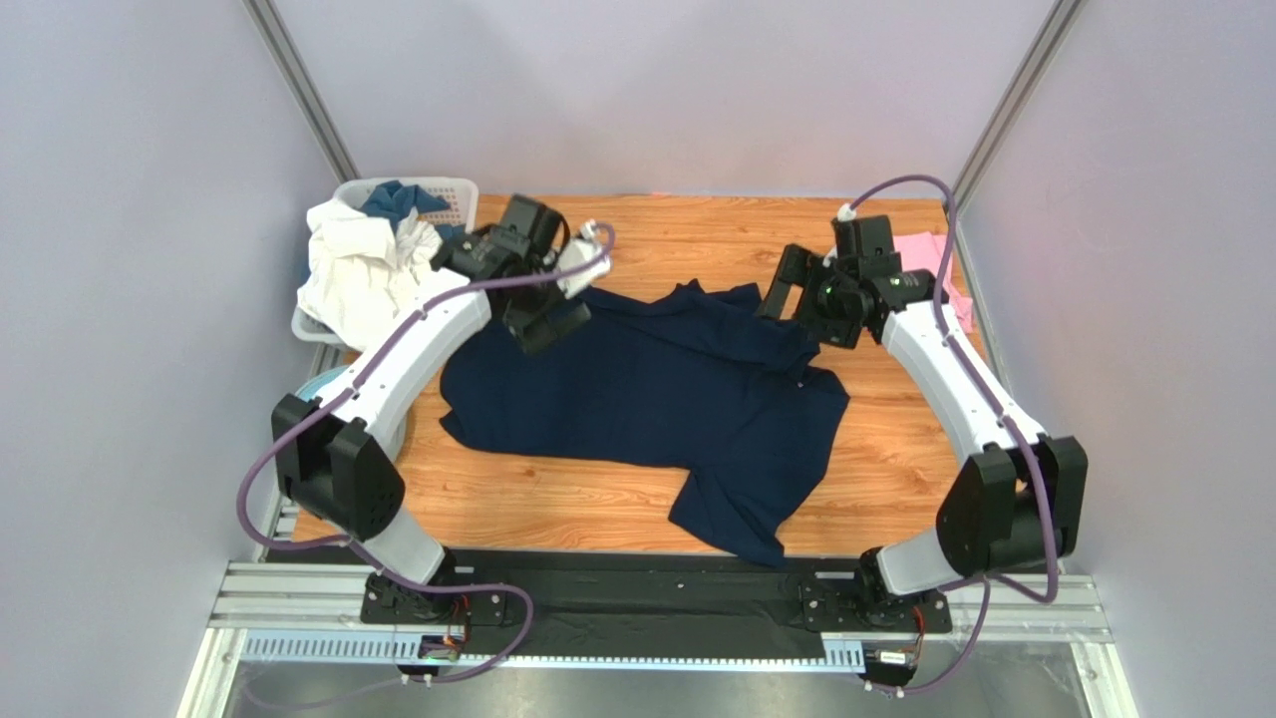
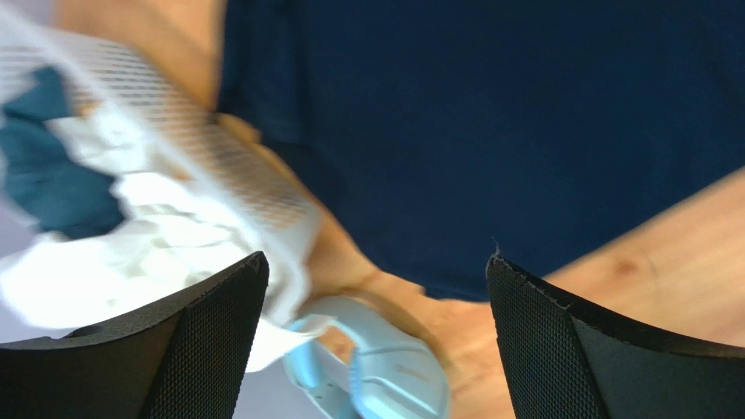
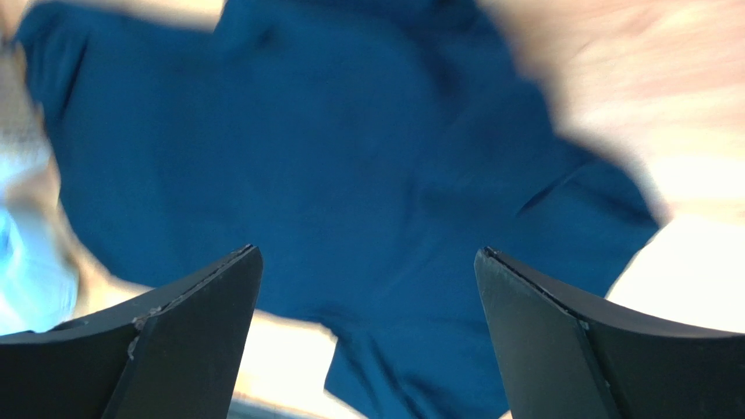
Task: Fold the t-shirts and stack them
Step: Flatten out the tshirt
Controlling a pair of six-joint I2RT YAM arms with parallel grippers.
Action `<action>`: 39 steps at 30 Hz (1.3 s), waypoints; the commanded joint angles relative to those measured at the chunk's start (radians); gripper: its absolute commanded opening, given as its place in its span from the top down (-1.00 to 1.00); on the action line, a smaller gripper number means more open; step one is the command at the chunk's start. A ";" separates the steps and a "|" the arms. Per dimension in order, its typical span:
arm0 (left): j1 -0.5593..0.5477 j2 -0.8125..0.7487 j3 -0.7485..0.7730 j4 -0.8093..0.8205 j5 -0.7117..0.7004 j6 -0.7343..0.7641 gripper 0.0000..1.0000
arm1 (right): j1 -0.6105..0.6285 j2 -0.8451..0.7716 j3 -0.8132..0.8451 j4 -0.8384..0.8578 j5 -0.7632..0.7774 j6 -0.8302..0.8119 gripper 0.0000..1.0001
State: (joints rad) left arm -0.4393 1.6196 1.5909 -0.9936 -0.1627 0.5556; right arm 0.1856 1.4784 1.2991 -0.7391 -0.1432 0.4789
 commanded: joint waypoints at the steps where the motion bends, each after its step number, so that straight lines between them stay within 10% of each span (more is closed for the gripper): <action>1: 0.001 0.023 -0.205 0.039 0.049 -0.051 -0.99 | 0.072 -0.141 -0.145 0.046 -0.099 0.039 -1.00; 12: 0.002 0.158 -0.246 0.147 -0.092 -0.088 -0.92 | 0.158 -0.172 -0.469 0.159 -0.154 0.098 -1.00; 39: 0.080 0.298 -0.282 0.194 -0.106 -0.126 -0.85 | 0.196 0.005 -0.538 -0.043 -0.044 0.112 -1.00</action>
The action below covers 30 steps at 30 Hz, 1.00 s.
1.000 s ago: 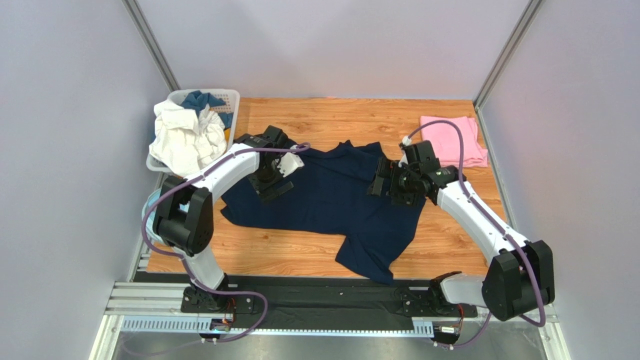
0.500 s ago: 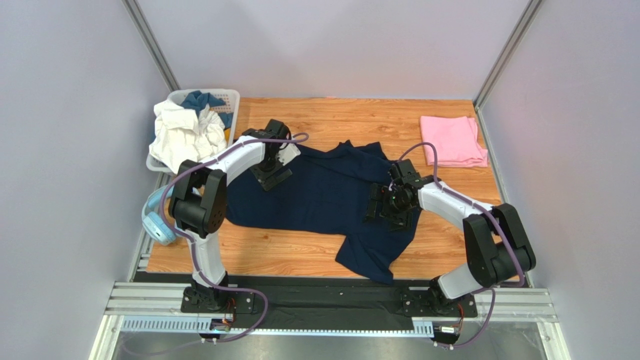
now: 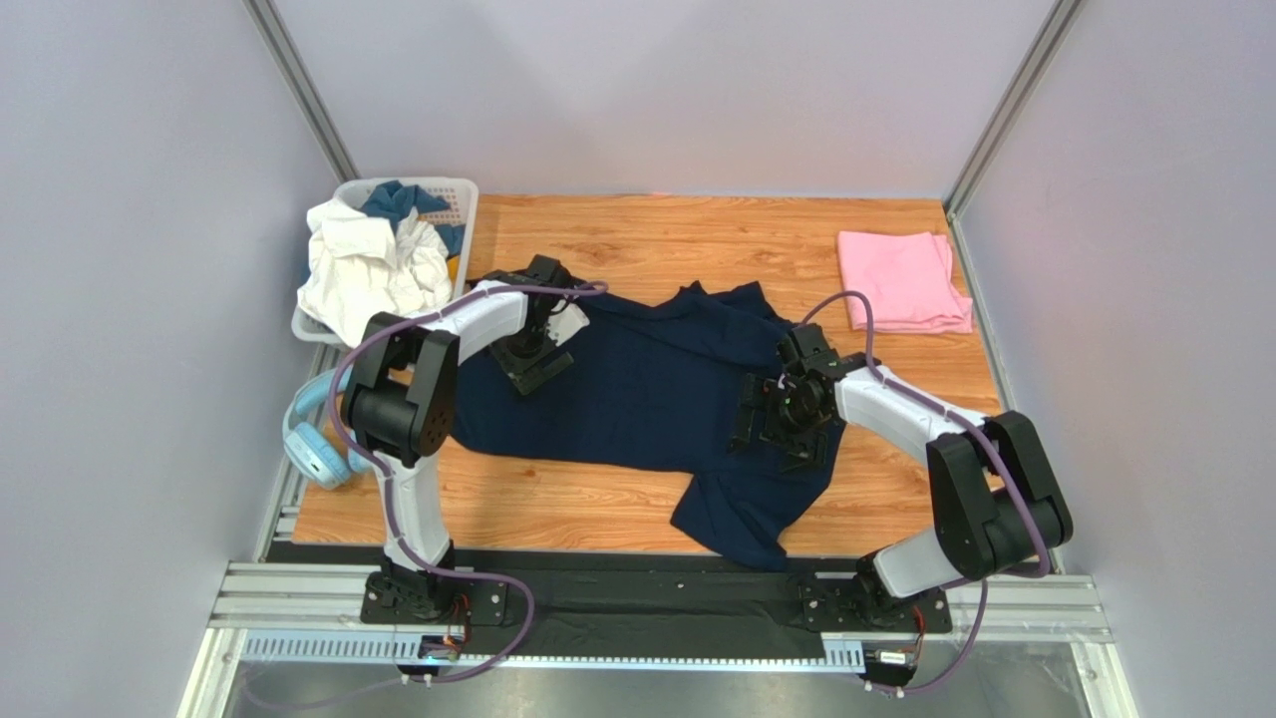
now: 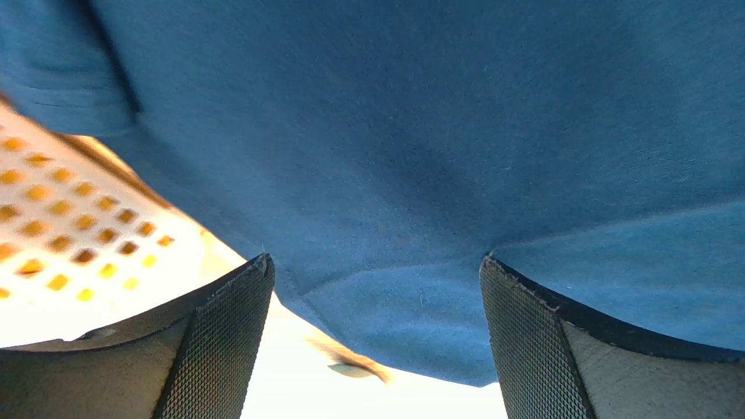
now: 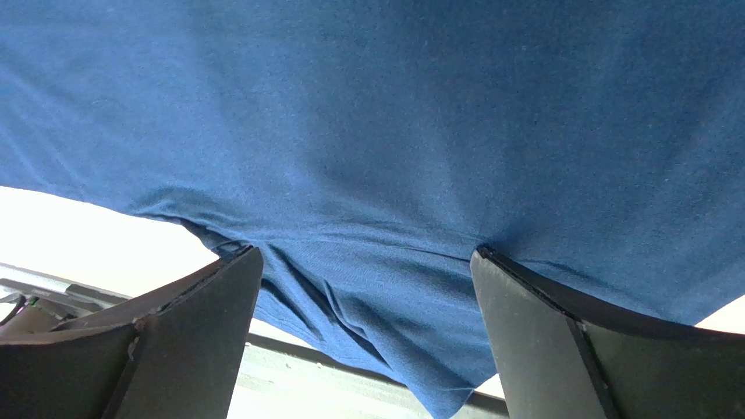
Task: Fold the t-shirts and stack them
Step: Flatten out the tshirt
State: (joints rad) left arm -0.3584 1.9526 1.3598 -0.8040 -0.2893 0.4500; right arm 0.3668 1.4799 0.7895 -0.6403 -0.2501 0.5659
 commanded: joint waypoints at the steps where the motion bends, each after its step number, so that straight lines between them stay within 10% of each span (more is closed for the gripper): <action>1: -0.001 -0.052 -0.065 0.005 0.024 -0.017 -0.84 | 0.018 -0.003 -0.030 -0.157 0.066 0.025 -1.00; 16: -0.085 -0.277 -0.291 -0.110 0.199 -0.059 -0.78 | 0.063 -0.179 0.126 -0.363 0.123 0.052 -1.00; 23: -0.079 -0.290 0.077 -0.237 0.133 -0.030 -0.79 | -0.011 0.058 0.646 -0.401 0.196 -0.064 -1.00; 30: 0.035 0.035 0.553 -0.360 0.067 -0.037 -0.80 | -0.133 0.534 1.222 -0.449 0.060 -0.117 -0.84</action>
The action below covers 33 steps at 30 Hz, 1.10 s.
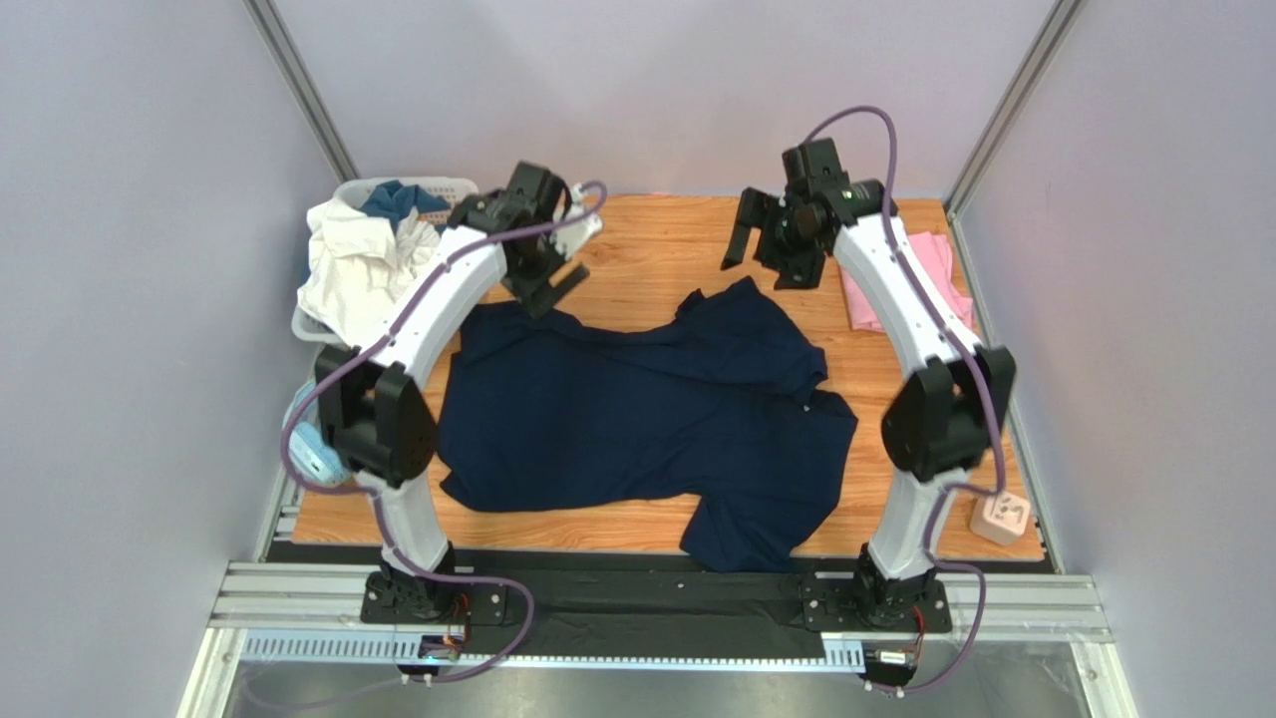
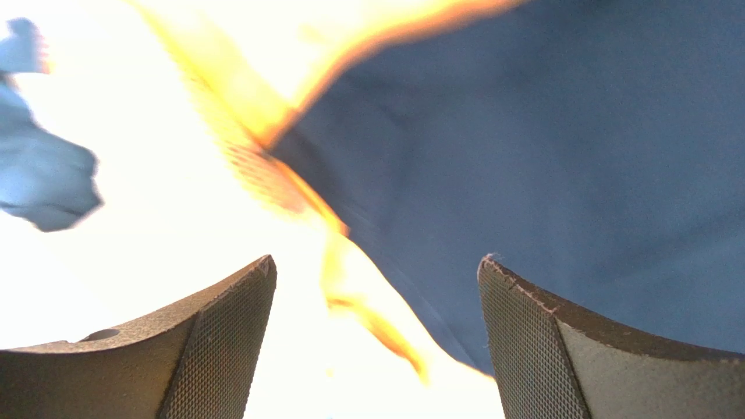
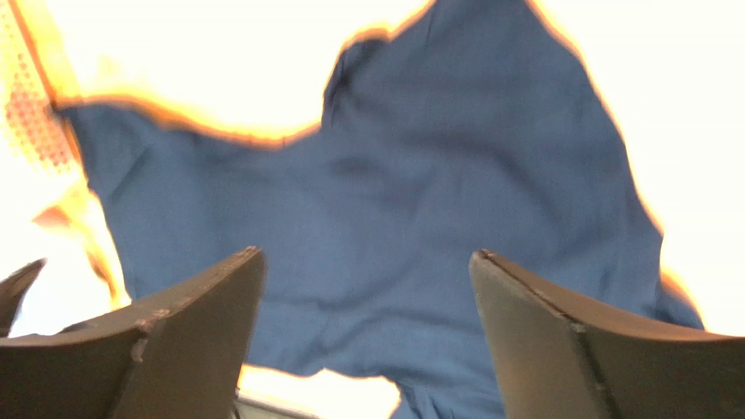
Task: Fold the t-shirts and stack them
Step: Flatten out the tshirt
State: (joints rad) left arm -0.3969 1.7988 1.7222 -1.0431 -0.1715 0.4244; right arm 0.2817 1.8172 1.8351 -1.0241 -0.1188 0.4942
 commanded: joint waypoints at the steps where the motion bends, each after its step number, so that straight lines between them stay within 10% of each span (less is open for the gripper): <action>1: 0.101 0.229 0.232 -0.142 -0.040 -0.021 -0.79 | -0.052 0.282 0.200 -0.083 -0.103 -0.042 -0.78; 33: 0.095 -0.115 -0.322 -0.066 0.342 -0.102 -0.76 | -0.209 0.766 0.478 0.079 -0.249 0.046 0.07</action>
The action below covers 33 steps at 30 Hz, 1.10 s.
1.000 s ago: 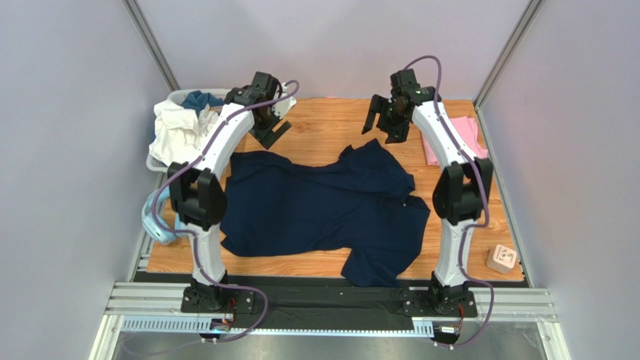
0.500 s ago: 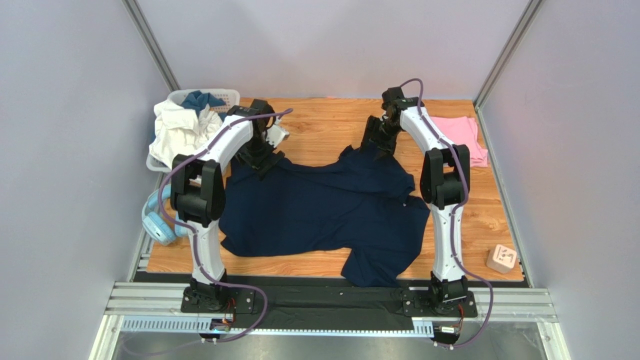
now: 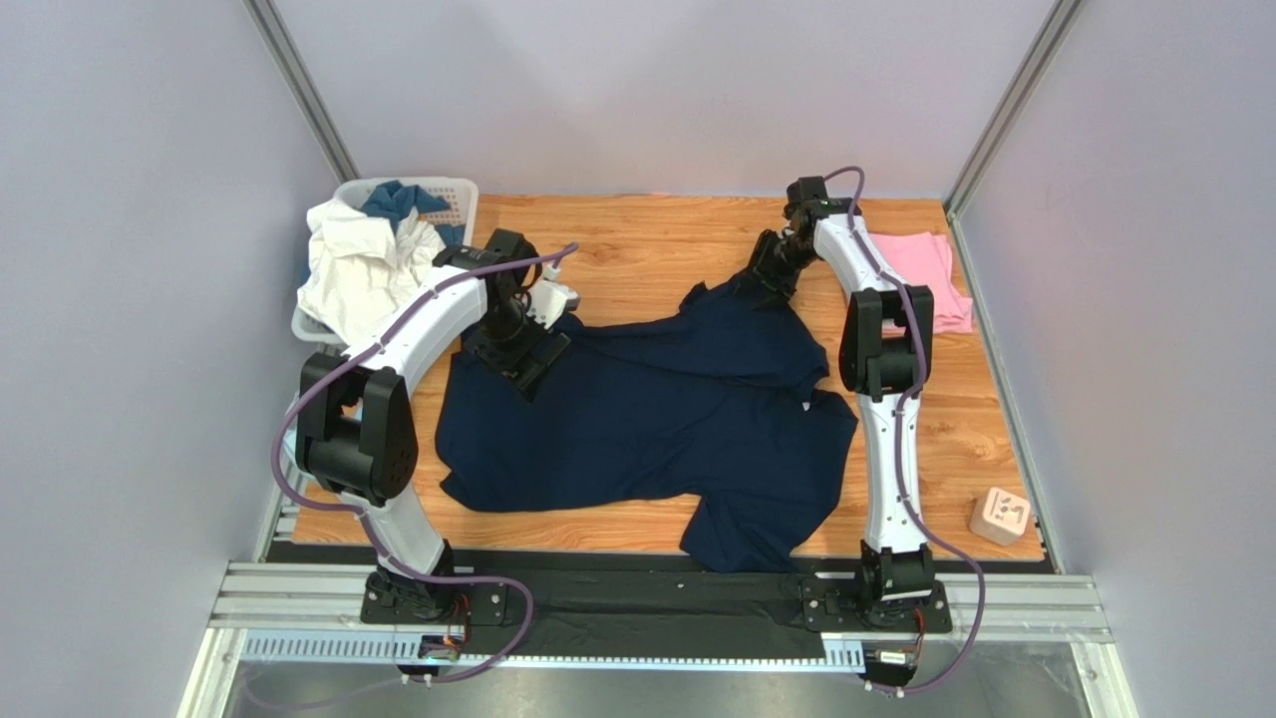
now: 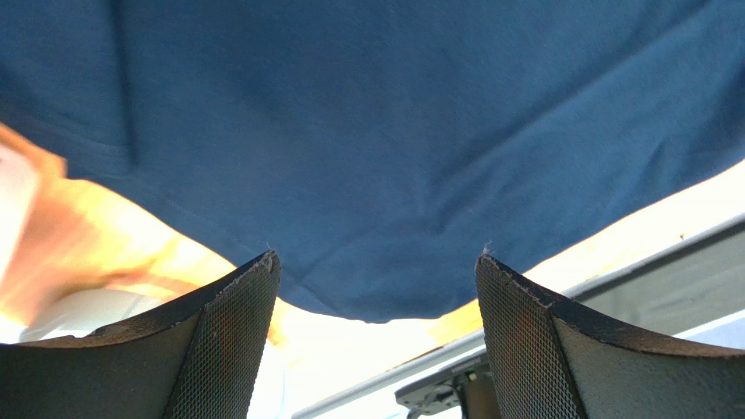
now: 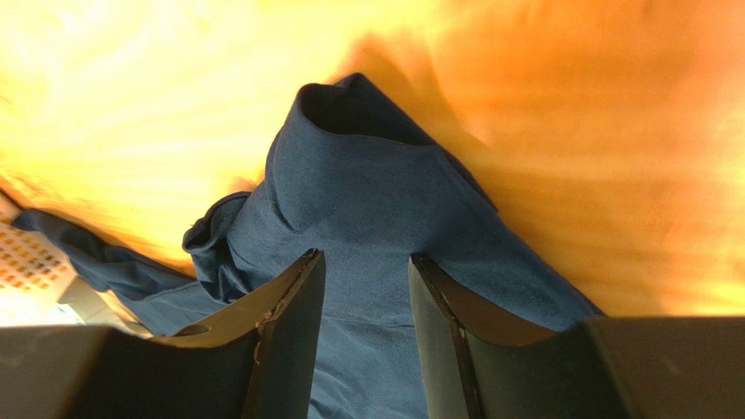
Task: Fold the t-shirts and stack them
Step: Flatten out the tshirt
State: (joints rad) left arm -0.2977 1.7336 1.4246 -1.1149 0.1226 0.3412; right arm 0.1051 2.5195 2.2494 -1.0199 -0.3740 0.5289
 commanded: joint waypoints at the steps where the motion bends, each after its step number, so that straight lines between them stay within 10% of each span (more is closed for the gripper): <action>1: -0.003 -0.051 -0.044 0.009 0.039 -0.018 -0.76 | -0.041 0.070 0.082 0.086 -0.008 0.026 0.08; 17: -0.003 -0.066 -0.127 0.056 -0.044 -0.008 -0.76 | -0.174 0.197 0.242 0.426 -0.224 0.194 0.13; 33: 0.020 0.248 0.275 0.073 -0.119 -0.036 -0.74 | -0.176 -0.124 0.047 0.373 -0.195 0.111 -0.06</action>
State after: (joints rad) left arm -0.2810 1.9293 1.6733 -1.0321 0.0067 0.3302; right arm -0.0753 2.6289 2.3589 -0.6548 -0.5667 0.6704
